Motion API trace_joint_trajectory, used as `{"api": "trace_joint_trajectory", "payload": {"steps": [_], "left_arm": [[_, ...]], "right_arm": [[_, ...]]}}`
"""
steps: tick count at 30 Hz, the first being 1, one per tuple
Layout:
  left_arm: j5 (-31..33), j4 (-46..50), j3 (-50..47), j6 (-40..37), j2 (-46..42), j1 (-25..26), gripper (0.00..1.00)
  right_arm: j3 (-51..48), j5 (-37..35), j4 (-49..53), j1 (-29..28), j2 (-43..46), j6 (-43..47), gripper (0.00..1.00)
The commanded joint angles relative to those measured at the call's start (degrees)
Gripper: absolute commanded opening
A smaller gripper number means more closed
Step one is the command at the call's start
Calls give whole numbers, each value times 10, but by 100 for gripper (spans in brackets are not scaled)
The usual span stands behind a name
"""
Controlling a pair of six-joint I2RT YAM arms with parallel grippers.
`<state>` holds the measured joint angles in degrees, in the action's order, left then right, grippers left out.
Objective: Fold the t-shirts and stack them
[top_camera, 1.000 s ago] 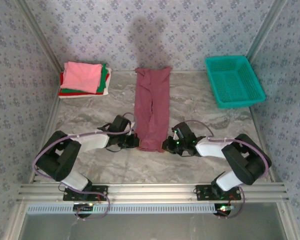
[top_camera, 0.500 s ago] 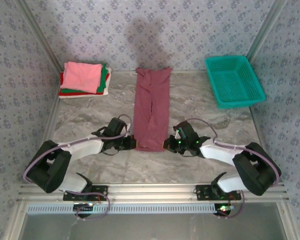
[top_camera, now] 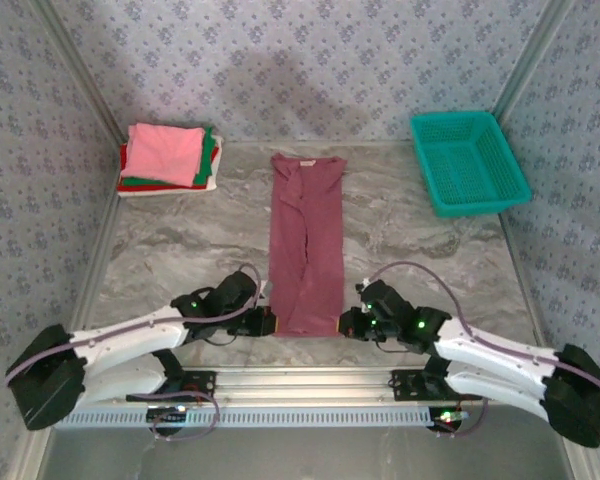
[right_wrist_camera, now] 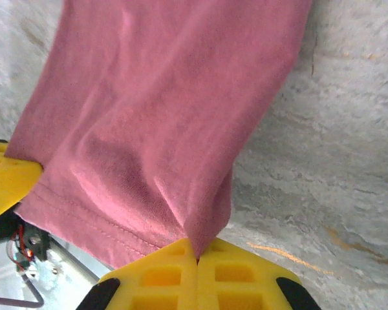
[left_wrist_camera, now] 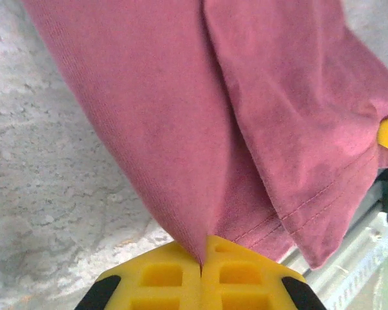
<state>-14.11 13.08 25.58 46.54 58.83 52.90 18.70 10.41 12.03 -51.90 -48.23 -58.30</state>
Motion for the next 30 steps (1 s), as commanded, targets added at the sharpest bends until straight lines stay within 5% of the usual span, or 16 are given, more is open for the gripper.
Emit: {"api": "trace_joint_trajectory", "payload": {"steps": [1,8,20,30], "left_arm": [[46,58,66,-9,-17,-1,0],[-14,40,204,-75,63,-119,0],[-44,20,397,-212,342,-244,0],[-52,56,550,-265,489,-278,0]], "right_arm": [[57,-53,103,19,14,16,0],[233,12,135,185,-117,113,0],[490,66,116,280,-454,257,0],[609,68,112,317,-566,271,0]]}}
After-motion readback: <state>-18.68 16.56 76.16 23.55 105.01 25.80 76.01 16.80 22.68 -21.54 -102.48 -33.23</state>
